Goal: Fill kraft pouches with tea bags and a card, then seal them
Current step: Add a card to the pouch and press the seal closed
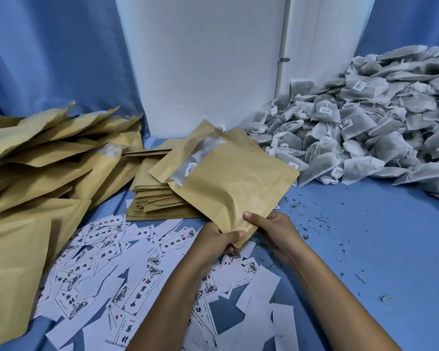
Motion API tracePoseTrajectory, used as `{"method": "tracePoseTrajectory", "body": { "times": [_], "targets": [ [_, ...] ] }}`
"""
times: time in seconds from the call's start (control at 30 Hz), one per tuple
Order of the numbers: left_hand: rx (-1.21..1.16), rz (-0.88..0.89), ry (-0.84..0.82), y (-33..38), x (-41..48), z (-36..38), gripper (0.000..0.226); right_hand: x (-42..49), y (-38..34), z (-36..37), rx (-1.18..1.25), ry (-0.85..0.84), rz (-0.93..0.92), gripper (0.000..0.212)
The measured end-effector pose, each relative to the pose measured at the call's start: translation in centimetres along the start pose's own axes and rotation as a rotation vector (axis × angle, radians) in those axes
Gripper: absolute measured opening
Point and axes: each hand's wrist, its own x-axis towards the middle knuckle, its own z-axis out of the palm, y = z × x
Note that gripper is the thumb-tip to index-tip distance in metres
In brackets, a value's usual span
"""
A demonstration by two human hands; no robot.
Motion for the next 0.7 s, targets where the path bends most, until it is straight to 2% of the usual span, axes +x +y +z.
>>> {"method": "tracePoseTrajectory", "body": {
  "times": [0.07, 0.23, 0.27, 0.33, 0.37, 0.43, 0.53, 0.63, 0.7],
  "targets": [
    [0.027, -0.004, 0.022, 0.1, 0.1, -0.2, 0.012, -0.3, -0.2, 0.2, -0.013, -0.089, 0.021, 0.007],
    [0.017, 0.013, 0.005, 0.2, -0.1, -0.3, 0.010, -0.2, 0.2, 0.1, -0.074, -0.111, -0.019, 0.045],
    [-0.023, 0.001, -0.009, 0.3, 0.0, -0.4, 0.012, -0.2, 0.3, 0.1, -0.077, -0.097, -0.030, 0.044],
    [-0.086, -0.039, -0.040, 0.5, -0.1, -0.7, 0.009, 0.0, 0.2, 0.1, -0.047, -0.098, -0.025, 0.016],
    [-0.095, -0.057, -0.051, 0.5, -0.2, -0.8, 0.008, 0.0, 0.2, 0.1, 0.005, -0.092, -0.015, 0.010],
    [-0.096, -0.078, -0.054, 0.5, -0.2, -1.1, 0.008, 0.4, 0.0, -0.1, 0.135, -0.062, 0.018, 0.024],
    [-0.122, -0.118, -0.049, 0.4, -0.1, -1.4, 0.016, 0.5, -0.6, -0.7, 0.227, 0.020, -0.036, 0.014],
    [-0.181, -0.123, -0.031, 0.4, -0.2, -1.1, 0.009, 0.4, -0.6, -0.6, 0.186, 0.038, -0.041, 0.008],
    [-0.250, -0.088, 0.010, 0.3, 0.0, -0.6, 0.017, 0.4, -0.5, -0.4, 0.131, 0.045, -0.052, 0.007]
  ]
}}
